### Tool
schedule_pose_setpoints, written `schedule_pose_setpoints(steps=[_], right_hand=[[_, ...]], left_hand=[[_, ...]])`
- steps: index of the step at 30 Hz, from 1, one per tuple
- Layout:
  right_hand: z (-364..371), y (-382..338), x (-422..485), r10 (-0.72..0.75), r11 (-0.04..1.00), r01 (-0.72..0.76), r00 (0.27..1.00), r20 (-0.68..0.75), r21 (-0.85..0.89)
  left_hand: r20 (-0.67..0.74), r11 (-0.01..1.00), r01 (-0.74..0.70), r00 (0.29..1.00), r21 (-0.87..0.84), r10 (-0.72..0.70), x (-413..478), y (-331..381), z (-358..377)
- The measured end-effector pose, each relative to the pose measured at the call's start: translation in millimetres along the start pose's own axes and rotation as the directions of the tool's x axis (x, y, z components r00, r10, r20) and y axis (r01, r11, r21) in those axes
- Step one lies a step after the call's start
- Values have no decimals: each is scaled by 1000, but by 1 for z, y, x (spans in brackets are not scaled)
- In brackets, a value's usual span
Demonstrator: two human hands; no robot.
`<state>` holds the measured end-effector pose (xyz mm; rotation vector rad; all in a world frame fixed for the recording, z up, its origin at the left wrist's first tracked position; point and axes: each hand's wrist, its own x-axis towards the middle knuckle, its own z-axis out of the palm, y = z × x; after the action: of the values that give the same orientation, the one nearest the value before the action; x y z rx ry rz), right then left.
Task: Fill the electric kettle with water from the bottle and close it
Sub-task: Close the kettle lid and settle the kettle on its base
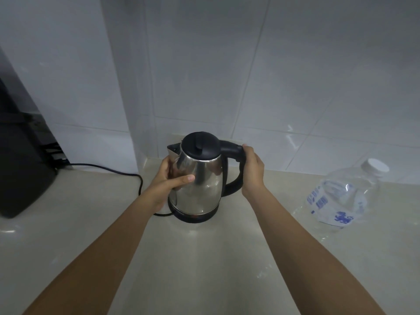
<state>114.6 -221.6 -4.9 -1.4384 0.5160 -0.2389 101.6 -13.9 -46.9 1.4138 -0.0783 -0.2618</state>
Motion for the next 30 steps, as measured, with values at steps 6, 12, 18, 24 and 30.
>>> schedule_pose_setpoints(steps=[6,12,18,24,30], right_hand=[[4,0,-3,1,999,0,1000,21,-33],[1,1,-6,-45,996,51,996,81,-72],[-11,17,-18,-102,995,102,994,43,-3],[-14,40,-35,-250,935,282,954,164,-216],[-30,28,-33,-152,888,269,938,312,-374]], left_hand=[[-8,1000,-6,1000,-27,5,2,-4,0],[-2,999,-26,1000,-36,26,2,-4,0],[-86,999,-31,996,7,32,-8,-12,4],[-294,912,-54,938,408,186,-35,-19,36],[-192,645,120,981,754,42,-39,-20,22]])
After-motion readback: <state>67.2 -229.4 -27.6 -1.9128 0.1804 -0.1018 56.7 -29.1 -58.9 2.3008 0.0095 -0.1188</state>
